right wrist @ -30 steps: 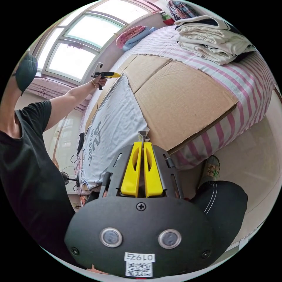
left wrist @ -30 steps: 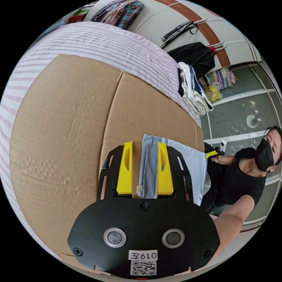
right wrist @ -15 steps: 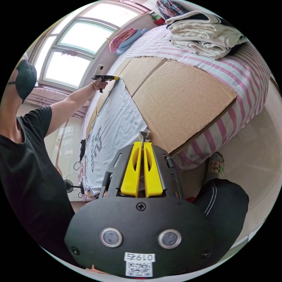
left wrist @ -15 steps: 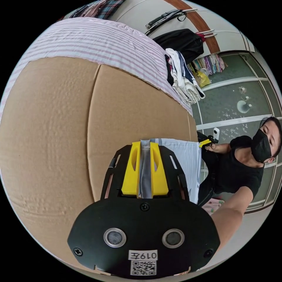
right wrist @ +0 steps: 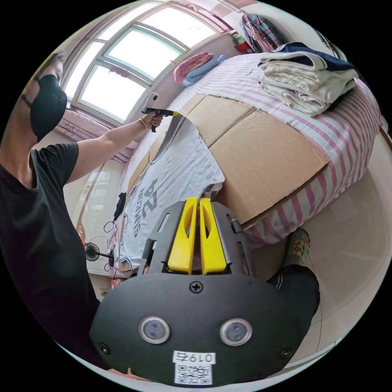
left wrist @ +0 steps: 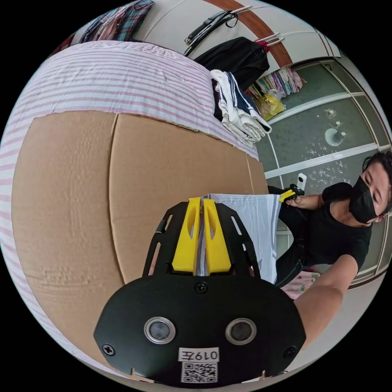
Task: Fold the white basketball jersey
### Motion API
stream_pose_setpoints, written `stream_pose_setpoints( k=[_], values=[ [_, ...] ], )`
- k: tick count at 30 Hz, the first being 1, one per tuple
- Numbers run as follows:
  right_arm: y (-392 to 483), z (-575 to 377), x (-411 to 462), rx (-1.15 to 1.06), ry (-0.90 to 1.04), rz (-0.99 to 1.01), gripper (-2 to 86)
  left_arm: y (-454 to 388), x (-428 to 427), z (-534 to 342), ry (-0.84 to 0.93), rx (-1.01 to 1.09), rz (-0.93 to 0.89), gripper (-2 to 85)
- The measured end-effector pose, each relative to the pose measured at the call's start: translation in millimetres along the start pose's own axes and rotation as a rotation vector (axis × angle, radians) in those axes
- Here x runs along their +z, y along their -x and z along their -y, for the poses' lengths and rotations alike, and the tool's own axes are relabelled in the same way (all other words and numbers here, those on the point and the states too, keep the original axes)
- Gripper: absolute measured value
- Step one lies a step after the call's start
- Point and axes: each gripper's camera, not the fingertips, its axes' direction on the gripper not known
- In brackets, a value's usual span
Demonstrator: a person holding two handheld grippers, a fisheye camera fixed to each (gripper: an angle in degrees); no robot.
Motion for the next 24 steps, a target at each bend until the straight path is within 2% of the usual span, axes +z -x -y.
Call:
stream_pose_setpoints(
  k=[10,17,24],
  values=[
    [152,-39,8,-0.408,0.111,0.197,-0.6,-97,-96,-147,-0.139,0.018,0.1,0.9],
    [285,-81,66,-0.698,0.315,0.422,-0.6,-181,-166,-323,-0.258,-0.083,0.25,0.9],
    [383,-124,146,-0.855,0.473,0.577,-0.6,-268,-192,-523,-0.338,-0.214,0.427,1.0]
  ],
)
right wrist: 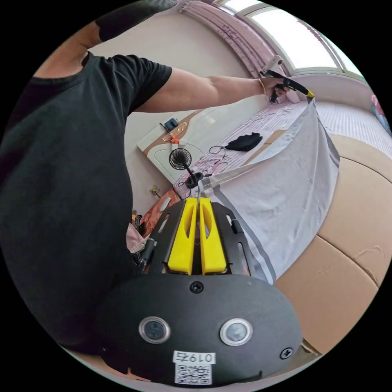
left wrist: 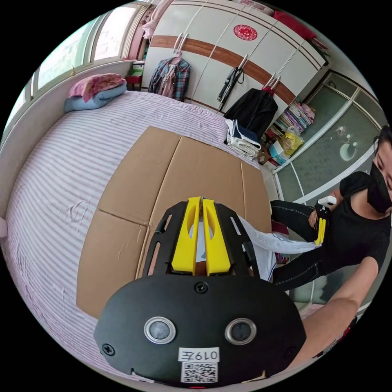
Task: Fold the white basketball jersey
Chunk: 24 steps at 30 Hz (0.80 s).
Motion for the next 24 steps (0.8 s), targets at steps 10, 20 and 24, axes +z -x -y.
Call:
stream_pose_setpoints(
  k=[10,20,24],
  values=[
    [-34,45,179,-0.008,0.182,0.128,-0.5,-6,-29,-240,-0.015,-0.194,0.183,0.8],
    [-69,79,295,0.009,0.272,0.137,-0.5,4,-8,-406,-0.093,-0.315,0.167,0.8],
    [-78,96,328,0.027,0.269,0.148,-0.5,5,-6,-451,-0.123,-0.315,0.145,0.9]
  ],
)
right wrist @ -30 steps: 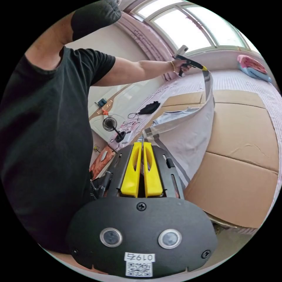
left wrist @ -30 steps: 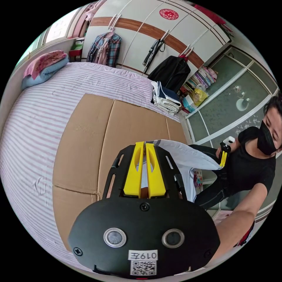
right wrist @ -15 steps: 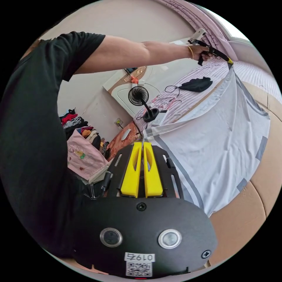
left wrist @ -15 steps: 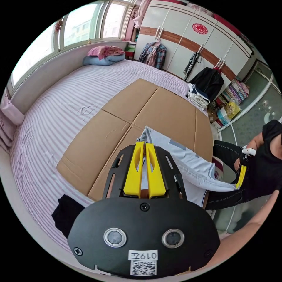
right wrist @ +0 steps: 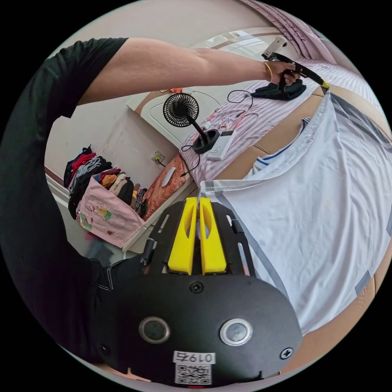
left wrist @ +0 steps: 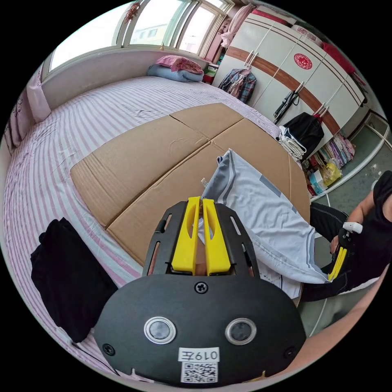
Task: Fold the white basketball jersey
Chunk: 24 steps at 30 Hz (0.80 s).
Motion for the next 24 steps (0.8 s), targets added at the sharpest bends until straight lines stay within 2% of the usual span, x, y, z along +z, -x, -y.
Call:
stream_pose_setpoints(
  k=[7,14,20,24],
  values=[
    [-17,43,27,-0.004,-0.018,0.019,-0.5,11,-17,-44,-0.095,0.021,-0.071,0.8],
    [-46,82,57,0.016,-0.001,0.025,-0.5,19,-4,-83,-0.017,0.027,-0.063,1.2],
    [-63,103,84,0.002,0.077,0.006,-0.1,32,5,-128,0.01,-0.073,-0.162,3.0],
    [-65,111,104,-0.02,0.155,-0.046,1.2,30,2,-164,0.043,-0.16,-0.154,6.8]
  ],
)
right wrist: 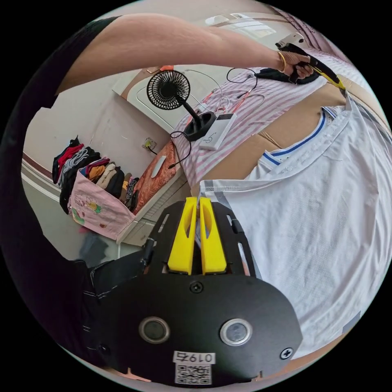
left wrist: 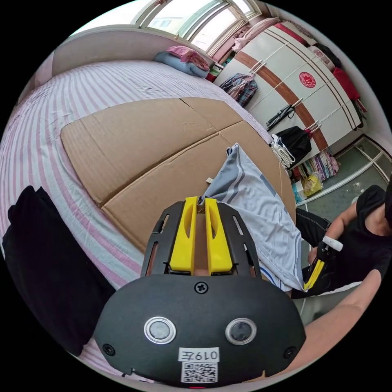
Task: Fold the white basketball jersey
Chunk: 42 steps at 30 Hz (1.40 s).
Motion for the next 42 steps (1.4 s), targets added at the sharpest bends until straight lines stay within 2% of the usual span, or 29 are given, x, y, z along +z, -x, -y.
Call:
stream_pose_setpoints(
  k=[2,3,5,7,10,12,14,15,19,21,25,30,34,37,40,42],
  values=[
    [-4,5,16,0.024,0.074,-0.042,8.0,4,3,-13,0.062,-0.09,-0.005,9.6],
    [-5,6,19,0.029,0.095,-0.046,9.3,0,1,-21,0.056,-0.092,-0.024,10.6],
    [0,7,26,-0.009,0.147,-0.049,11.8,-12,-8,-32,0.012,-0.097,0.051,10.3],
    [11,5,23,-0.076,0.16,-0.009,11.2,-26,-23,-46,-0.082,-0.108,0.079,8.9],
    [28,-7,4,-0.177,0.129,0.033,10.2,-63,-54,-83,-0.313,-0.111,0.036,6.0],
    [30,-19,-21,-0.223,0.07,0.072,8.9,-118,-73,-125,-0.493,-0.084,0.033,5.1],
    [24,-40,-66,-0.286,-0.016,0.003,7.3,-177,-77,-163,-0.583,-0.042,0.106,5.2],
    [20,-45,-77,-0.298,-0.031,-0.022,7.0,-218,-71,-187,-0.589,-0.053,0.192,5.5],
    [-16,-73,-147,-0.394,-0.092,-0.198,5.5,-329,-31,-262,-0.528,-0.127,0.348,9.1],
    [-35,-80,-167,-0.44,-0.099,-0.277,5.4,-388,5,-308,-0.439,-0.222,0.434,11.3],
    [-70,-85,-186,-0.509,-0.097,-0.383,3.6,-460,58,-353,-0.247,-0.244,0.575,12.1],
    [-80,-95,-189,-0.557,-0.109,-0.298,1.0,-516,119,-387,-0.08,-0.19,0.695,12.6],
    [-74,-121,-195,-0.464,-0.18,-0.243,-0.2,-537,138,-410,-0.11,-0.214,0.778,12.7],
    [-57,-149,-194,-0.382,-0.211,-0.234,-0.5,-538,138,-429,-0.181,-0.334,0.778,12.6],
    [-31,-173,-199,-0.329,-0.239,-0.223,-0.5,-540,138,-443,-0.222,-0.331,0.64,12.2],
    [-13,-190,-204,-0.321,-0.28,-0.211,-0.6,-546,134,-454,-0.343,-0.313,0.537,11.7]
  ],
)
